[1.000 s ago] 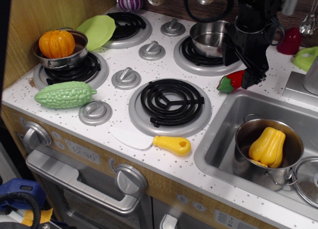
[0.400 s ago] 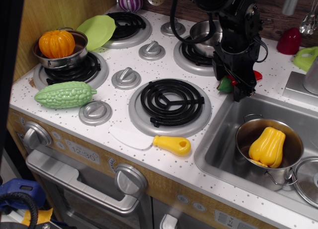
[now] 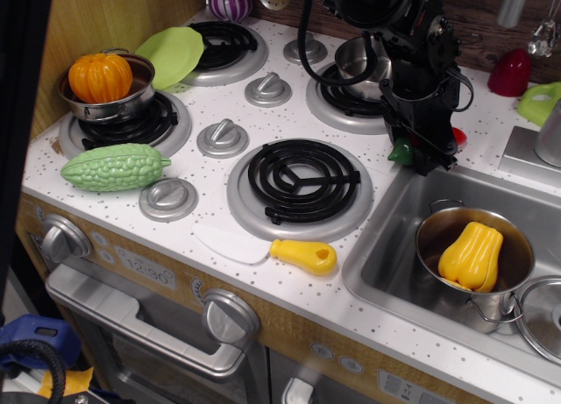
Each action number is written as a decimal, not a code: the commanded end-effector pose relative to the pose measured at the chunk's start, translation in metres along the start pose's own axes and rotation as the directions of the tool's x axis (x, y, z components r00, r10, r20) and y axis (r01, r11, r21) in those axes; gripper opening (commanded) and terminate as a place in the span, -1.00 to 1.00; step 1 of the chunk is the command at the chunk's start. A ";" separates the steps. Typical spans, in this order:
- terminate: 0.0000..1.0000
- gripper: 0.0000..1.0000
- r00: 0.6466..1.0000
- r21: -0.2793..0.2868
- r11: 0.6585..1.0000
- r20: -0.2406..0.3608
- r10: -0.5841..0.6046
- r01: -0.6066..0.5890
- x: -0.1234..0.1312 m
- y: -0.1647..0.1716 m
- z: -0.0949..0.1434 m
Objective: Put pepper in pot or pan
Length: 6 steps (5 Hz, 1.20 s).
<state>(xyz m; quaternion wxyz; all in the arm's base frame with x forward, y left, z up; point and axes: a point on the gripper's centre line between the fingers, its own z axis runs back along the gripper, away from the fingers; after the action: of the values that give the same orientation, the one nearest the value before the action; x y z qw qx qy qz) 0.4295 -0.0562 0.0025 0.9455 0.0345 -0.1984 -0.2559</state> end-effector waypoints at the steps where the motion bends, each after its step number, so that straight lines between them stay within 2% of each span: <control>1: -1.00 -1.00 1.000 0.074 0.997 -0.003 -0.008 0.008 0.017 0.009 0.030; 2: -1.00 -1.00 0.998 0.148 0.988 -0.058 -0.038 0.046 0.019 0.022 0.058; 3: -1.00 -1.00 0.994 0.215 0.974 -0.094 -0.054 0.073 0.017 0.033 0.075; 4: -1.00 -1.00 0.989 0.255 0.961 -0.125 -0.077 0.107 0.019 0.046 0.090; 6: -1.00 -1.00 0.986 0.296 0.942 -0.100 -0.136 0.160 0.024 0.093 0.092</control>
<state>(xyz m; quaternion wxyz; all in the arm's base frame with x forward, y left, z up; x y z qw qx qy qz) 0.4575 0.0242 0.0850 0.9134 0.2052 -0.1738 -0.3056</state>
